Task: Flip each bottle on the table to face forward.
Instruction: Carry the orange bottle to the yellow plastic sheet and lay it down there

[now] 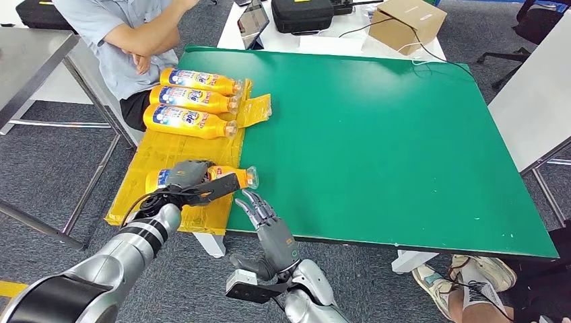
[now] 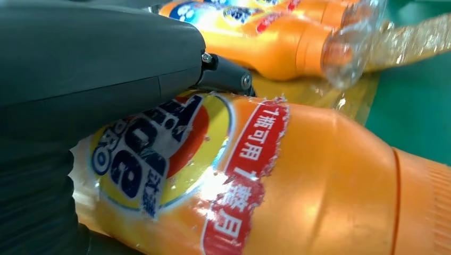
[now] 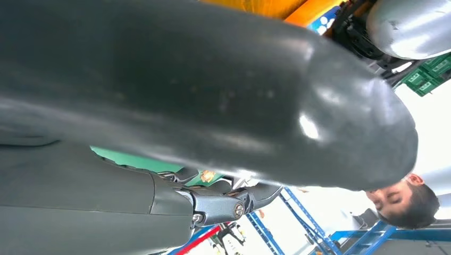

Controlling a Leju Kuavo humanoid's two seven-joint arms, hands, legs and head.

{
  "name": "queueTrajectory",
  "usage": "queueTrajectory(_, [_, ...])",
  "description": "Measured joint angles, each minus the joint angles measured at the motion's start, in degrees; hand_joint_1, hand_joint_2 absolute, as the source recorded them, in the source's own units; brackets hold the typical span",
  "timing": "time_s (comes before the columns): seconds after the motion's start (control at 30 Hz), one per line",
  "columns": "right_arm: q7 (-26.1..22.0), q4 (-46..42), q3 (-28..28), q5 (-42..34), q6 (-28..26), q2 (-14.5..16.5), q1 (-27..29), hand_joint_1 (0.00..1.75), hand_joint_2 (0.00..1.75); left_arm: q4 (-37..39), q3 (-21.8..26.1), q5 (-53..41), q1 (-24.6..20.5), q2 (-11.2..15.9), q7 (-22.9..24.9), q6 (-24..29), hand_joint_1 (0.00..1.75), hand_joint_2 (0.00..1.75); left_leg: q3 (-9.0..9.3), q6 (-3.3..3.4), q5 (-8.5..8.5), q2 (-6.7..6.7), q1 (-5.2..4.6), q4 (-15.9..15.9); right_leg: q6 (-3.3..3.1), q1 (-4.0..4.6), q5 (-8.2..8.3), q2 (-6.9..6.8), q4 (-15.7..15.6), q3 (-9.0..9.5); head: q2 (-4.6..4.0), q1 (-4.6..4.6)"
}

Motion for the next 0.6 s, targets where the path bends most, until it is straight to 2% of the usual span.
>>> queueTrajectory(0.23, [-1.0,1.5,0.1,-1.5,-0.4,0.2,-0.3,0.0,0.0,1.7,0.7,4.1,-0.2,-0.6,-1.4,-3.8,0.0,1.75,0.07,0.0,0.0,-0.05,0.01,0.0,0.0,0.0,0.0,-0.02,0.0,0.09,0.0,0.0])
queueTrajectory(0.33, [-1.2,2.4,0.3,-1.9,-0.9,0.2,-0.5,0.0,0.0,1.9,2.5,8.5,-0.4,-0.9,-3.7,-5.9,0.0,1.75,0.17,0.0,0.0,-0.05,0.0,0.0,-0.01,0.0,-0.01,-0.02,0.0,0.19,0.0,0.0])
queueTrajectory(0.5, [-2.5,4.7,0.4,-3.4,-2.7,0.5,-1.1,0.0,0.0,0.9,10.0,25.6,-0.2,-2.3,-12.5,-17.0,0.0,1.75,0.28,0.0,0.01,-0.07,0.0,0.0,-0.01,0.0,-0.01,-0.05,0.0,0.3,0.0,0.0])
queueTrajectory(0.6, [-3.5,6.1,0.4,-4.4,-3.8,0.7,-1.2,0.0,0.0,-2.4,13.2,35.6,1.6,-3.7,-14.5,-22.7,0.0,1.75,0.28,0.0,0.02,-0.05,0.0,0.0,0.0,0.0,0.0,-0.04,0.0,0.29,0.0,0.01])
